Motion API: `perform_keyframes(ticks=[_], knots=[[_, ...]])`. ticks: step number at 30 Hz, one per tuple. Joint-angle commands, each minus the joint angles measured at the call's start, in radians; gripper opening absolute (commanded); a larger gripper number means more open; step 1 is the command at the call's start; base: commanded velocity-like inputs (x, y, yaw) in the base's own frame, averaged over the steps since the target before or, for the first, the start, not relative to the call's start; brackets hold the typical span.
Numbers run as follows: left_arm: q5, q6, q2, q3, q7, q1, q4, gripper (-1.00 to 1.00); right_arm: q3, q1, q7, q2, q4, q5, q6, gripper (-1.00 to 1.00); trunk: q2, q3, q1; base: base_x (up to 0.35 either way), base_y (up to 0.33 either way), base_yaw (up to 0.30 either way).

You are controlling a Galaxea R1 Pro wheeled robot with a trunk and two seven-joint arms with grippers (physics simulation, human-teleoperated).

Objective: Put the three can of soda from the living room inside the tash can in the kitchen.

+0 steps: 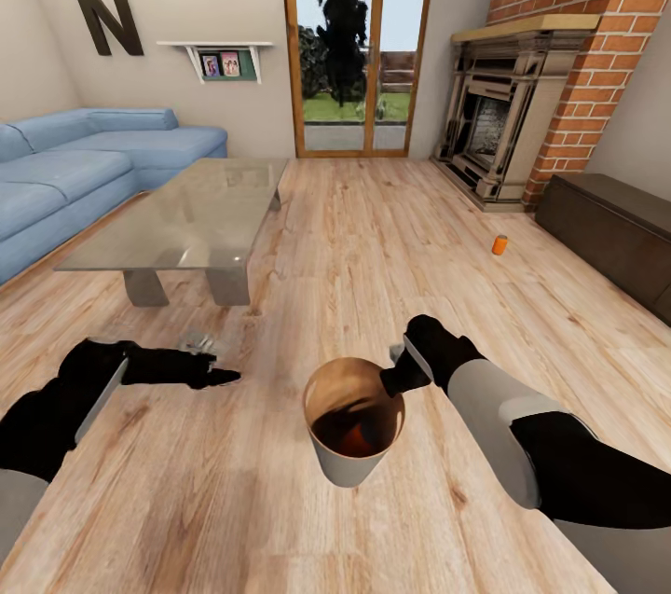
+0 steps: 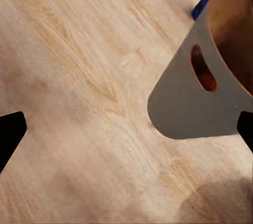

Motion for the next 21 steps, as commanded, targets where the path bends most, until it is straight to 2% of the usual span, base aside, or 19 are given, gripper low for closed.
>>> perform_keyframes(ticks=[1,3,4,6,8,13,16,19,21], knots=[[0.004,-0.032,-0.002,0.005,0.142,0.001,0.078,1.00,-0.006,0.000,0.005,-0.007,0.000,-0.022,0.003,-1.00,0.000,0.000,0.000,0.000,0.000,0.000],[0.004,-0.068,-0.005,0.008,0.272,0.002,0.145,1.00,-0.006,0.001,0.005,-0.018,0.000,-0.021,0.003,-1.00,0.000,0.000,0.000,0.000,0.000,0.000],[0.008,-0.117,-0.016,0.010,0.421,0.003,0.226,1.00,-0.007,0.002,0.006,-0.043,0.000,-0.021,0.003,-1.00,0.000,0.000,0.000,0.000,0.000,0.000],[0.010,-0.150,-0.033,0.011,0.505,0.003,0.278,1.00,-0.007,0.003,0.007,-0.071,-0.001,-0.021,0.003,-1.00,0.000,0.000,0.000,0.000,0.000,0.000],[0.011,-0.170,-0.048,0.011,0.562,0.004,0.322,1.00,-0.009,0.016,0.006,-0.094,-0.002,-0.021,0.003,-1.00,0.000,0.000,0.000,-0.003,0.000,0.000],[0.012,-0.178,-0.077,0.012,0.599,0.004,0.384,1.00,-0.009,0.041,0.004,-0.120,-0.004,-0.021,0.003,-1.00,0.000,0.000,0.000,-0.045,-0.027,0.000],[0.015,-0.187,-0.109,0.012,0.615,0.017,0.402,1.00,-0.009,0.048,0.005,-0.135,-0.005,-0.021,0.003,-1.00,0.000,0.000,0.000,-0.032,-0.022,0.000],[0.024,-0.248,-0.140,0.012,0.621,0.051,0.410,1.00,-0.009,0.054,0.005,-0.143,-0.005,-0.021,0.003,-1.00,0.000,0.000,0.000,-0.011,-0.008,0.000],[0.034,-0.284,-0.150,0.012,0.623,0.062,0.412,1.00,-0.009,0.065,0.004,-0.145,-0.005,-0.021,-0.027,-1.00,0.000,0.000,0.000,-0.005,-0.004,0.000]])
